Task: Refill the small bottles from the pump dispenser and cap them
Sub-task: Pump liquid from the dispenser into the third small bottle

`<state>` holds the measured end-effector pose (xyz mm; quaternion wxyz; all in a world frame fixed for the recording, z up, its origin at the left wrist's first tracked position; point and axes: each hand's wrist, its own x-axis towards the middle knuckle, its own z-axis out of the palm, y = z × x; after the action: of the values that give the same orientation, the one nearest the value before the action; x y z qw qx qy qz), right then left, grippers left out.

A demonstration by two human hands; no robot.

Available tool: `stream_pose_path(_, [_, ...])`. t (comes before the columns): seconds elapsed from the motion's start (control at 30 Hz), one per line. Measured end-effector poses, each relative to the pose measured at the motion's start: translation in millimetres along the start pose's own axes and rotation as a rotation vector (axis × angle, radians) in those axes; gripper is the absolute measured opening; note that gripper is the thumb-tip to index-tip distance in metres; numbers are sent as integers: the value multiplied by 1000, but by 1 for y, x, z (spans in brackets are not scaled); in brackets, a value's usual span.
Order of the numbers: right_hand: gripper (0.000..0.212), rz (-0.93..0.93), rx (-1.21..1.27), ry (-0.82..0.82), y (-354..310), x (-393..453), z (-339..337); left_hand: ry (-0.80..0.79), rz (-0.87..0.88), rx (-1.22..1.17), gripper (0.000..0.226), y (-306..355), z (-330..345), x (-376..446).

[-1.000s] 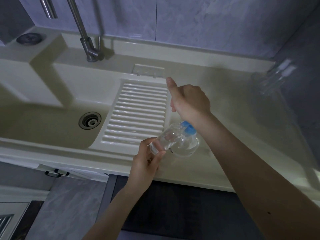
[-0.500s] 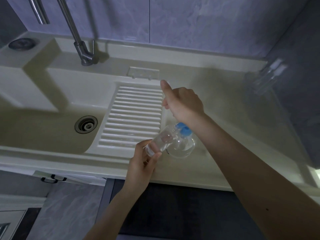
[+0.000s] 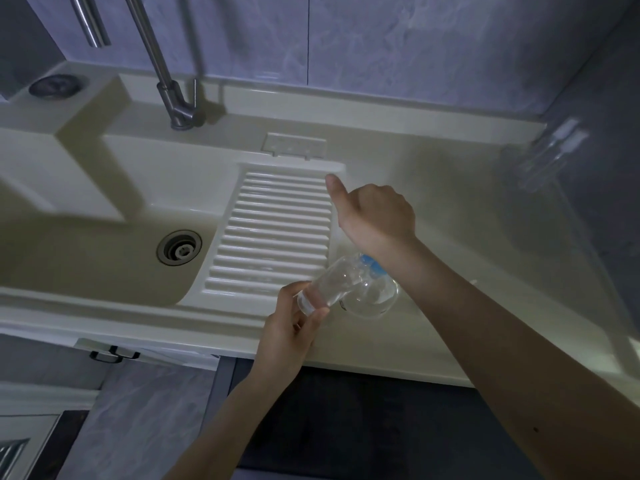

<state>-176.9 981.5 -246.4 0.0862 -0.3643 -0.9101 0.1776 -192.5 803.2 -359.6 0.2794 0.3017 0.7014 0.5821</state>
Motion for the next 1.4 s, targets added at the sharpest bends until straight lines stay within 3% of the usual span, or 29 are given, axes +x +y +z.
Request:
stream_pose_path(0.2, [81, -1, 24, -12, 3, 3, 4, 8, -11, 21, 30, 0, -2, 2])
stream_pose_path(0.4, [89, 80, 272, -40, 4, 7, -9, 13, 79, -20, 26, 9, -3, 1])
stream_pose_path(0.5, [89, 80, 269, -65, 2, 5, -12, 20, 109, -6, 34, 11, -4, 0])
stream_pose_path(0.67, [88, 60, 198, -63, 2, 7, -10, 15, 99, 9, 28, 12, -3, 0])
stream_pose_path(0.87, [83, -2, 71, -11, 1, 1, 1, 26, -17, -11, 37, 2, 4, -2])
stream_pose_path(1.0, [83, -14, 54, -13, 0, 1, 4, 31, -54, -28, 27, -4, 9, -4])
stream_pose_path(1.27, [84, 54, 277, -39, 1, 1, -10, 34, -20, -94, 28, 8, 7, -3])
stream_pose_path(1.4, [85, 41, 274, -44, 0, 1, -11, 27, 3, -90, 28, 9, 5, -1])
